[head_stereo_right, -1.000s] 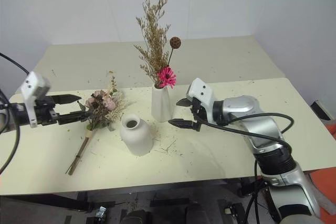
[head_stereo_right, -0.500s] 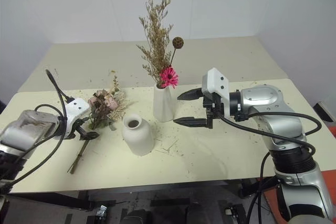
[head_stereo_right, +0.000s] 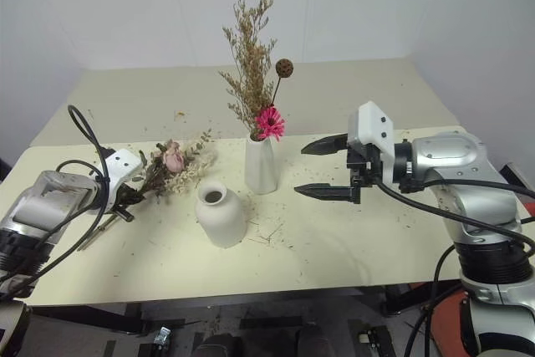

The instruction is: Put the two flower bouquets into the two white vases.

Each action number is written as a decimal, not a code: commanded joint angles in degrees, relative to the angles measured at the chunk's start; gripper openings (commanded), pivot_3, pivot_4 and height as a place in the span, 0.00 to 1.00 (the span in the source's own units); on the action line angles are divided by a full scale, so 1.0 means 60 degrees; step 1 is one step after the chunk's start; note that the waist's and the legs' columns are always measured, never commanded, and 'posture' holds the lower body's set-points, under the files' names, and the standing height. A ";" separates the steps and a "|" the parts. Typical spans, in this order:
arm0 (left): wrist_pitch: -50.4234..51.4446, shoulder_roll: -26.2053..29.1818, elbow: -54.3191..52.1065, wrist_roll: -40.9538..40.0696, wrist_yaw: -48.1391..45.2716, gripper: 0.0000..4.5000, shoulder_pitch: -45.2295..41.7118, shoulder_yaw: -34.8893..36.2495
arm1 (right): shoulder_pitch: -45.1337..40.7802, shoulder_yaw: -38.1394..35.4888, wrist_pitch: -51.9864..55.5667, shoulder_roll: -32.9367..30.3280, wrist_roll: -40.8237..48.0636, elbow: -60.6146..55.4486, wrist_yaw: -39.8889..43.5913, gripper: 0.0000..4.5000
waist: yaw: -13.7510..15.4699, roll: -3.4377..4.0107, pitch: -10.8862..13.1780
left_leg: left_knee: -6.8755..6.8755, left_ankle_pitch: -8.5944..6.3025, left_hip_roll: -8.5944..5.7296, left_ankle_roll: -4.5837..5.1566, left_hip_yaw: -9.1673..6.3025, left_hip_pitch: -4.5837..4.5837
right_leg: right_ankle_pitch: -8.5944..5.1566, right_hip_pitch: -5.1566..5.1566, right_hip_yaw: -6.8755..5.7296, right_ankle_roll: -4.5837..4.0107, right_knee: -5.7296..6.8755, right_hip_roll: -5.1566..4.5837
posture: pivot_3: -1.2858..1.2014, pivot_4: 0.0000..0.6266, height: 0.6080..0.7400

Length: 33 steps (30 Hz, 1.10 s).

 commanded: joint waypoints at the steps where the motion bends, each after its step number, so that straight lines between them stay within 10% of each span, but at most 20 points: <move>1: -0.0460 -0.0461 -0.0990 -0.0587 0.0540 0.03 -0.0244 0.1918 | 0.0181 -0.0745 0.0076 -0.0247 0.0505 -0.0273 -0.0067 0.91 | 0.0033 0.0000 0.0000 | 0.0001 0.0000 0.0000 0.0000 0.0000 -0.0002 | 0.0000 -0.0001 0.0001 0.0000 -0.0004 -0.0003 | 0.52 0.24 1.00; 13: -0.0521 -0.2506 -0.2179 -0.6272 -0.0624 0.03 -0.1739 0.5855 | 0.0922 -0.1094 -0.0169 -0.0703 0.0835 0.0155 0.0544 0.91 | 0.0165 -0.0004 -0.0002 | 0.0019 -0.0001 0.0001 0.0000 0.0009 0.0005 | 0.0002 0.0014 0.0004 0.0001 -0.0008 -0.0004 | 0.52 0.24 1.00; 33: 0.0111 -0.3523 -0.1659 -0.9450 -0.1741 0.03 -0.2211 0.4643 | 0.1316 -0.1283 -0.0003 -0.0694 0.1567 -0.0124 0.0481 0.91 | 0.0173 -0.0003 -0.0002 | 0.0053 0.0000 -0.0001 -0.0001 0.0005 0.0012 | 0.0002 0.0036 0.0004 0.0002 -0.0014 0.0000 | 0.52 0.24 1.00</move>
